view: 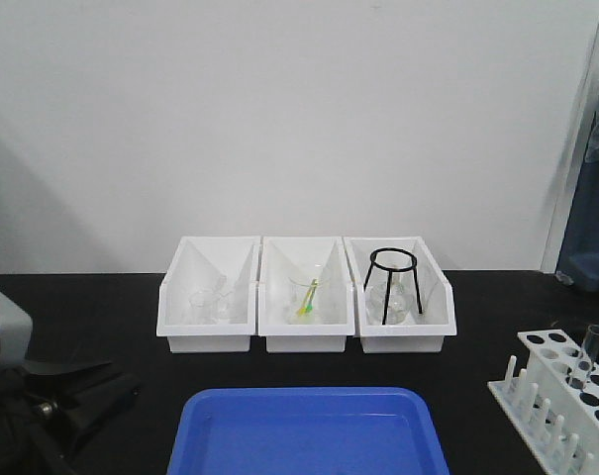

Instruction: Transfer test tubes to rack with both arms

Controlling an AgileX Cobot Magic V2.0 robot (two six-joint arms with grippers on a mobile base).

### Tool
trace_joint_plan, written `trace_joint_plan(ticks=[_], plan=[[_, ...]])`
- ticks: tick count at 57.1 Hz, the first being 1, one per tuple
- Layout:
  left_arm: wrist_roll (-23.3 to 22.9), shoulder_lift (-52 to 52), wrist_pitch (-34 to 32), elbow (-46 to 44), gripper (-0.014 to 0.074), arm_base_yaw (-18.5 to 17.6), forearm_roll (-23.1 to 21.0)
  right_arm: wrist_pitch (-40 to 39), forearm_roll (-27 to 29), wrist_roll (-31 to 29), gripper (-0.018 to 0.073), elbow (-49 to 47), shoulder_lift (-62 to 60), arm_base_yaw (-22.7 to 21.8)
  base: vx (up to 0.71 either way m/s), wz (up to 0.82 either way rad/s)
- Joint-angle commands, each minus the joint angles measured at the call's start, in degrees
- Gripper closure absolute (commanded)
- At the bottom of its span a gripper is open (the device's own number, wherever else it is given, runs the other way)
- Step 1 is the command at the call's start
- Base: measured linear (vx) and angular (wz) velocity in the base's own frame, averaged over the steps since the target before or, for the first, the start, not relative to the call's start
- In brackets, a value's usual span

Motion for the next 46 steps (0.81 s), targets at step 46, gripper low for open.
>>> trace_joint_plan(ticks=[46], plan=[[-0.42,-2.04,0.46,-1.83,0.0618,-0.37,-1.37,-0.14,3.7,-4.56,0.0566,-1.68,-7.68,-0.35,0.0,0.0]])
